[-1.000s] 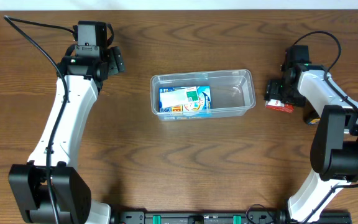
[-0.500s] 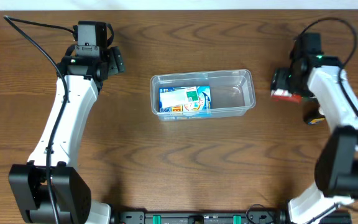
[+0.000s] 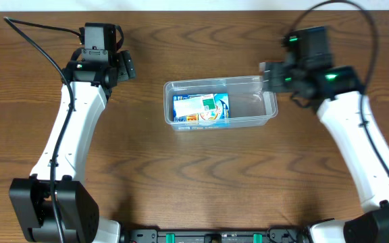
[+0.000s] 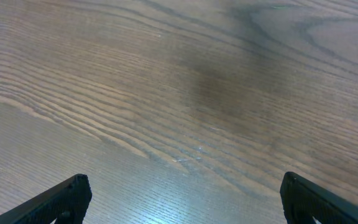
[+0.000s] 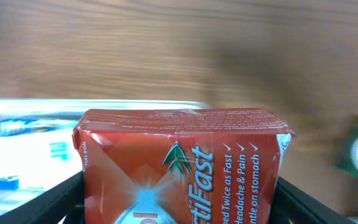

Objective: Pack container
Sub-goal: 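Carry the red box with the right gripper into the container, then open the right gripper and lift it out of the container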

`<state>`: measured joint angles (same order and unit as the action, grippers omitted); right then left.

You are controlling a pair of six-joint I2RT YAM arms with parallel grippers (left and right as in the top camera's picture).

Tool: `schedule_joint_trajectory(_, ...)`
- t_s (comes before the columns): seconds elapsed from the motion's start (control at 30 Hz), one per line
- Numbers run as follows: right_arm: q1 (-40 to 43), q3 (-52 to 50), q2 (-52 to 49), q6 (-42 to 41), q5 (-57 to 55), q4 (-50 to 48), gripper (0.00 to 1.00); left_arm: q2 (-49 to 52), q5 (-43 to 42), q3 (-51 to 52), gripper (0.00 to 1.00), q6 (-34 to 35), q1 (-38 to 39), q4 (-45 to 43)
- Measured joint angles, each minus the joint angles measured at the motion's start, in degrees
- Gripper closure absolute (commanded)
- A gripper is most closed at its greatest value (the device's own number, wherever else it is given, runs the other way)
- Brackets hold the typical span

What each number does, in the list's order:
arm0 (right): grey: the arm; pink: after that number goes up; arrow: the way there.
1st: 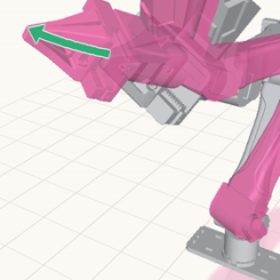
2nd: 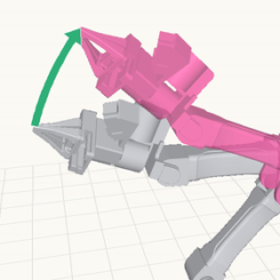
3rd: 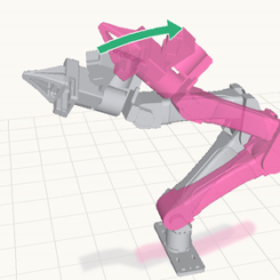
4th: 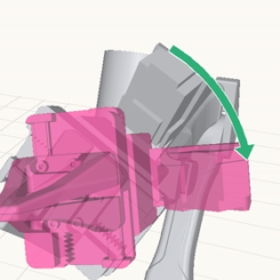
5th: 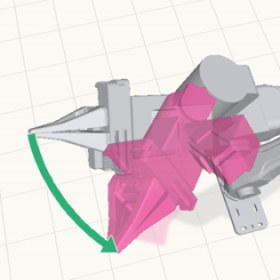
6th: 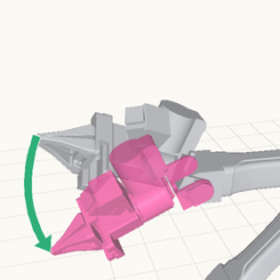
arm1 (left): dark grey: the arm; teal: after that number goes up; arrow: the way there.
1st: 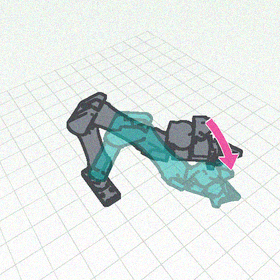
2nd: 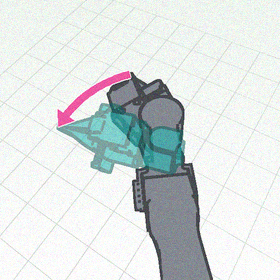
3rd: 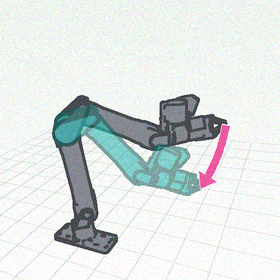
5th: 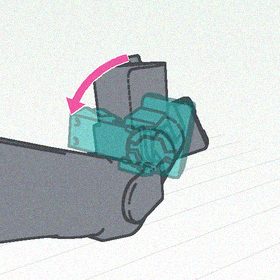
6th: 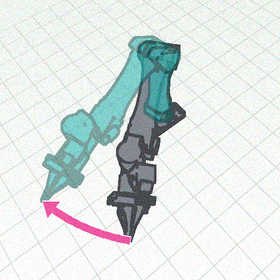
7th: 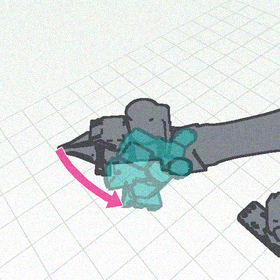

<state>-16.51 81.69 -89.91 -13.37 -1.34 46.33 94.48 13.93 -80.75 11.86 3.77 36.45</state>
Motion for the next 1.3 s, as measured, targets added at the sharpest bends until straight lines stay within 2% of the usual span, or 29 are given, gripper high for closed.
schedule_joint_trajectory(0.17, -8.33, 0.00, -2.43, -2.62, -2.45, -1.68, 0.16, 0.02, 0.00, 0.00, 0.02, 0.00, 0.00, 0.02)
schedule_joint_trajectory(0.37, -12.37, 0.00, -8.48, -5.18, -6.23, -0.72, 0.15, 0.02, 0.00, 0.00, 0.02, 0.00, 0.00, 0.00)
schedule_joint_trajectory(0.57, -12.70, 0.00, -12.61, -6.49, -8.90, 0.15, 0.15, 0.02, 0.00, 0.00, 0.02, 0.00, 0.00, 0.00)
schedule_joint_trajectory(1.0, -12.68, 0.02, -12.76, -6.80, -10.16, 0.52, 0.15, 0.02, 0.00, 0.00, 0.02, 0.00, 0.00, 0.00)
schedule_joint_trajectory(1.2, -11.56, 2.34, -11.43, -6.54, -10.54, 5.51, 0.09, 0.02, 0.00, 0.00, 0.02, 0.00, 0.00, 0.00)
schedule_joint_trajectory(1.3, -9.62, 3.78, -7.72, -6.38, -10.34, 8.87, 0.13, 0.02, 0.00, 0.00, 0.02, 0.00, 0.00, 0.00)
